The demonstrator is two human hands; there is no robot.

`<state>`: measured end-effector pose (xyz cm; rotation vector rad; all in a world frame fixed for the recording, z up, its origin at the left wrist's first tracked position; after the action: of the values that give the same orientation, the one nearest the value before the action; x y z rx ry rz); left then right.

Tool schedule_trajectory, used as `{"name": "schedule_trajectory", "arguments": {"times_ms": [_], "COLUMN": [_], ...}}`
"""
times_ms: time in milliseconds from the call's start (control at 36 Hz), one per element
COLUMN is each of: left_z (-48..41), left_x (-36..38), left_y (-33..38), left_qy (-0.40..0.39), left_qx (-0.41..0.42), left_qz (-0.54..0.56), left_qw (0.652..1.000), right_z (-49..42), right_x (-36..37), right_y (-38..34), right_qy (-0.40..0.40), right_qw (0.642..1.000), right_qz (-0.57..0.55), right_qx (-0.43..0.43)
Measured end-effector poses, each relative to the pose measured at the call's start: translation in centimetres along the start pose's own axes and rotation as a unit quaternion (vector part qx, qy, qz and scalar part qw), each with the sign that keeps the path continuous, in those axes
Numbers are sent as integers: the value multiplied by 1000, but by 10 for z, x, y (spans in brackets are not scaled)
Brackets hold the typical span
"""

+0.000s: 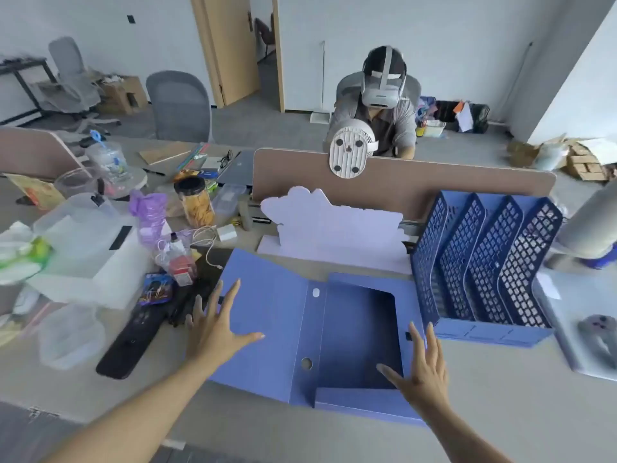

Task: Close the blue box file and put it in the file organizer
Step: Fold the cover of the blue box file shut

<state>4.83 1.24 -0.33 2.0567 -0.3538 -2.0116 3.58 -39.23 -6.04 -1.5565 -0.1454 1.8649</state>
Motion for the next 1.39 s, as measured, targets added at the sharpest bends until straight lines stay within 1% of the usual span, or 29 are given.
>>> {"name": "schedule_trajectory", "arguments": {"times_ms": [28, 56, 139, 222, 306, 389, 444, 528, 639, 722, 806, 861, 917, 1056, 1083, 1139, 1194, 1222, 1306, 1333, 1389], "left_z": [0, 2, 7, 12, 17, 20, 21, 19, 16, 17, 21, 26, 30, 37, 37, 37, 34, 32, 25, 20, 7], "left_x": [2, -2, 0, 6, 8, 6, 2, -10, -33, -48, -61, -66, -67, -56, -52, -45, -36, -31, -16, -11, 5], "left_y": [-4, -5, -13, -19, -29, -37, -42, -47, -43, -34, -21, -10, 2, 33, 41, 58, 76, 83, 105, 110, 113], "left_qy": [-14, -3, -10, -21, -16, 5, 7, 30, 60, 85, 106, 105, 93, 58, 48, 26, 13, 8, 0, -2, -8], "left_qx": [-12, -31, -58, -74, -98, -130, -134, -119, -77, -47, -28, -13, 0, 49, 55, 63, 73, 79, 98, 93, 68], "left_qz": [19, 19, 27, 75, 76, 101, 118, 141, 152, 199, 268, 306, 351, 464, 485, 510, 525, 527, 516, 509, 505], "left_qw": [1000, 999, 998, 994, 992, 986, 984, 982, 984, 975, 957, 946, 932, 882, 872, 857, 848, 846, 851, 856, 861], "right_z": [1, 2, 7, 10, 10, 8, 6, 2, -1, -3, -7, -8, -9, -5, -4, -3, -3, -2, 8, 12, 14], "right_x": [4, 5, 16, 21, 23, 26, 30, 36, 47, 55, 63, 66, 68, 67, 65, 60, 49, 43, 18, 11, 1], "right_y": [4, 6, 25, 34, 34, 30, 28, 20, -3, -16, -23, -23, -23, -22, -24, -31, -48, -61, -104, -117, -135], "right_qy": [-21, -32, -78, -100, -119, -123, -121, -123, -148, -159, -165, -166, -168, -187, -184, -147, -114, -116, -185, -205, -223], "right_qw": [1000, 999, 992, 988, 986, 986, 987, 988, 986, 984, 983, 983, 982, 978, 978, 984, 985, 978, 929, 915, 901], "right_qz": [1, 12, 38, 17, -16, -16, -23, -25, -42, -47, -56, -61, -64, -75, -80, -81, -121, -170, -321, -347, -372], "right_qx": [12, 34, 88, 116, 119, 113, 106, 91, 68, 57, 53, 54, 55, 56, 59, 65, 47, 33, 9, 3, -12]}}
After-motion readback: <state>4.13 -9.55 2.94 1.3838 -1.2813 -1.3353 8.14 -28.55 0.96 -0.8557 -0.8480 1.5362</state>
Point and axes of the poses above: each hand's wrist, its own z-axis away from the middle knuckle, its own x-axis out of the palm, y = z × x, the point moved 5 cm from there along -z, towards the middle knuckle, and after that the axes turned 15 degrees about x, right-handed, at the moved point
